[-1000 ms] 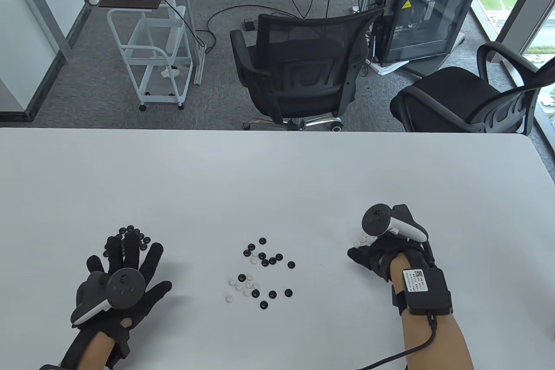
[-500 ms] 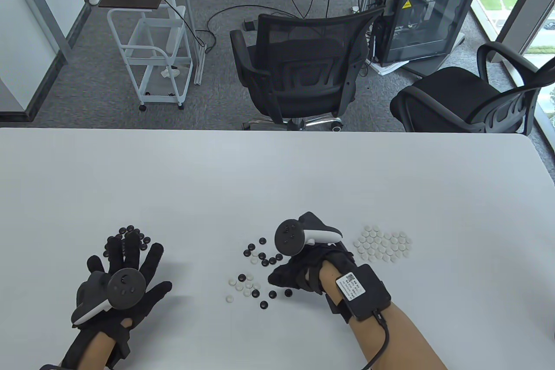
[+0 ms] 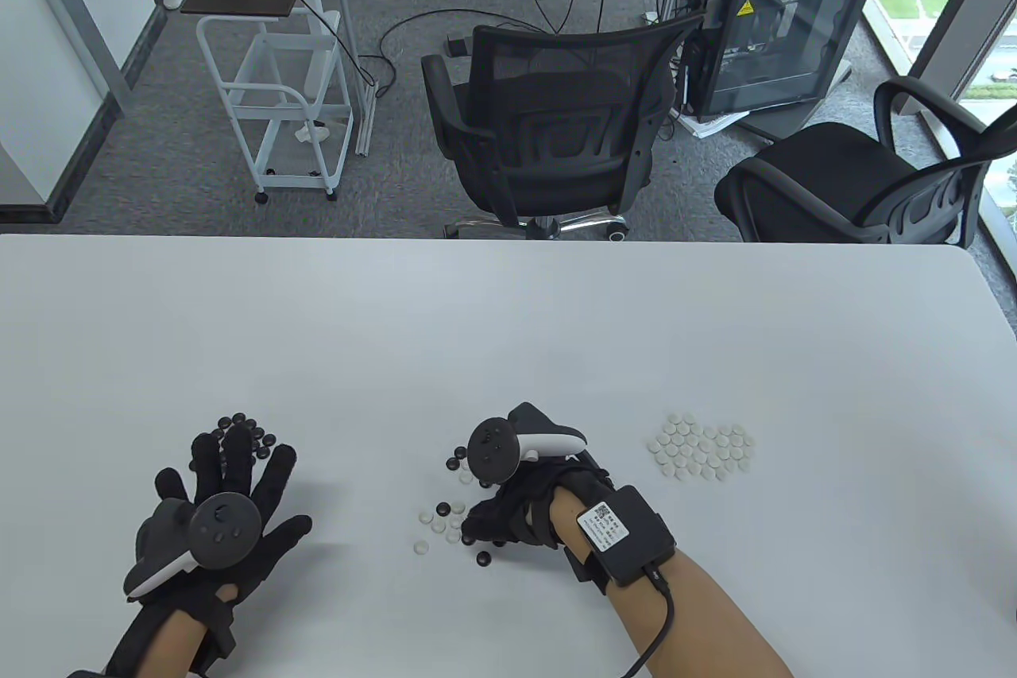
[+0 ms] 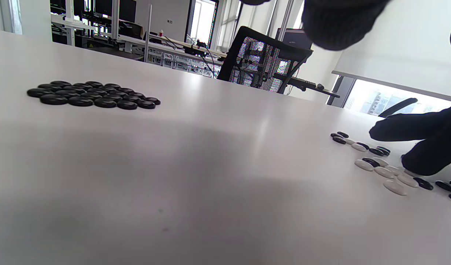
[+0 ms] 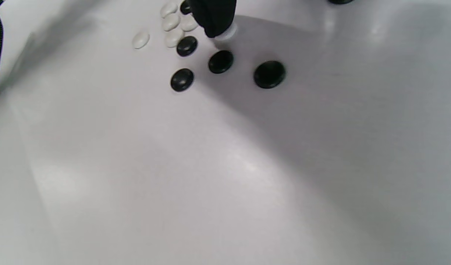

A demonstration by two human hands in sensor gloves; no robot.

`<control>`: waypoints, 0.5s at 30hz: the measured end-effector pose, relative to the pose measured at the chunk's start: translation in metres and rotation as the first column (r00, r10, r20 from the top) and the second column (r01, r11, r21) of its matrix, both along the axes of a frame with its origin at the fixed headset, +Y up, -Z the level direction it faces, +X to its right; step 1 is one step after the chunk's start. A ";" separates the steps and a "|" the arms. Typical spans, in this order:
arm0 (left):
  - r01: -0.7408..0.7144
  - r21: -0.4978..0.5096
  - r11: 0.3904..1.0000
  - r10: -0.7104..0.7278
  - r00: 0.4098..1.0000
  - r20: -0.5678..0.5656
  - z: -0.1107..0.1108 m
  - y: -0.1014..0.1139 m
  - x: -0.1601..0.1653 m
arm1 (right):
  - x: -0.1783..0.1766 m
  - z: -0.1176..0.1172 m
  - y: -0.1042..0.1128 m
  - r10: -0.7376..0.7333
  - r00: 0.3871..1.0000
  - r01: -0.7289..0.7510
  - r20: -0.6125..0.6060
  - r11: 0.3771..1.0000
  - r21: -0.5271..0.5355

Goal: Go stone sorting task

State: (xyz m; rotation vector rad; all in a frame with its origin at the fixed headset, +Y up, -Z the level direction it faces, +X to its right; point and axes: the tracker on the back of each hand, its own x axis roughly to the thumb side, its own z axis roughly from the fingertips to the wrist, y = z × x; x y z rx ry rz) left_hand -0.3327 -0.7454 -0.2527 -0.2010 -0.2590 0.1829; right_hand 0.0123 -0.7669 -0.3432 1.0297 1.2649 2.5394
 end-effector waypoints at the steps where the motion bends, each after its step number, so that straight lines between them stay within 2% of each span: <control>1: 0.000 0.001 1.000 0.000 1.000 0.000 0.000 0.000 0.000 | 0.012 -0.004 0.002 0.024 0.999 -0.024 0.028 1.000 0.003; 4: -0.001 0.006 1.000 0.001 1.000 0.001 0.000 0.001 0.000 | 0.047 -0.015 0.005 0.093 0.987 -0.091 0.135 0.996 -0.021; 8: 0.001 0.010 1.000 -0.001 1.000 0.000 0.000 0.001 -0.001 | 0.088 -0.028 0.009 0.180 0.952 -0.186 0.248 0.983 -0.001; 11: 0.004 0.010 1.000 -0.004 1.000 0.000 0.001 0.001 0.000 | 0.116 -0.038 0.010 0.201 0.914 -0.210 0.353 0.978 -0.013; 15: 0.009 0.009 1.000 -0.009 1.000 0.001 0.001 0.000 0.000 | 0.136 -0.045 0.009 0.196 0.884 -0.215 0.425 0.977 -0.003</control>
